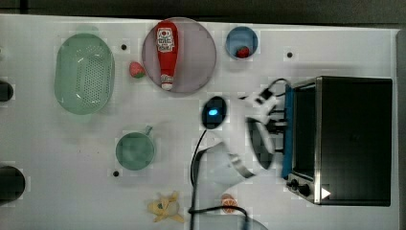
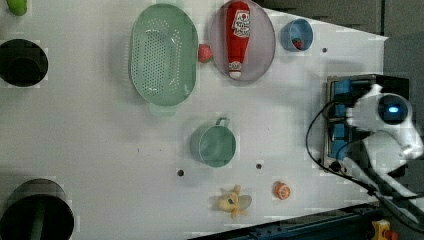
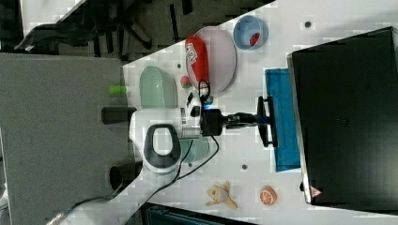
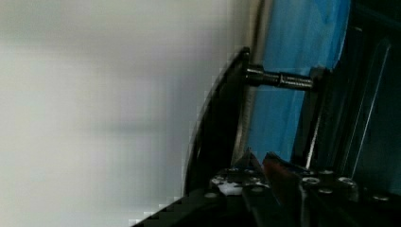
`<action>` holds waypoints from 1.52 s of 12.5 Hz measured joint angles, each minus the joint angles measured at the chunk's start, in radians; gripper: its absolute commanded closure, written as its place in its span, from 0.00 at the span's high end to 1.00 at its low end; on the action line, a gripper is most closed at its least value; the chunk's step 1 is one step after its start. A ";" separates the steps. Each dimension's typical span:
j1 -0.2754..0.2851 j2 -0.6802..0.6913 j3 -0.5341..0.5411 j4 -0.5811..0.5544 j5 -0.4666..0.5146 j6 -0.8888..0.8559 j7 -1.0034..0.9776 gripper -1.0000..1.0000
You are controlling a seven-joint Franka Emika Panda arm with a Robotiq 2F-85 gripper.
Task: Flap open oven.
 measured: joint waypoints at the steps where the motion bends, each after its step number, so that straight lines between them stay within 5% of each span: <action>1: 0.024 0.035 0.019 0.004 -0.044 -0.021 0.078 0.17; 9: 0.196 0.363 0.070 0.049 -0.278 -0.125 0.547 0.17; 16: 0.217 0.374 0.063 0.094 -0.270 -0.165 0.586 0.17; 19: 0.219 0.297 0.059 0.102 -0.152 -0.152 0.616 0.17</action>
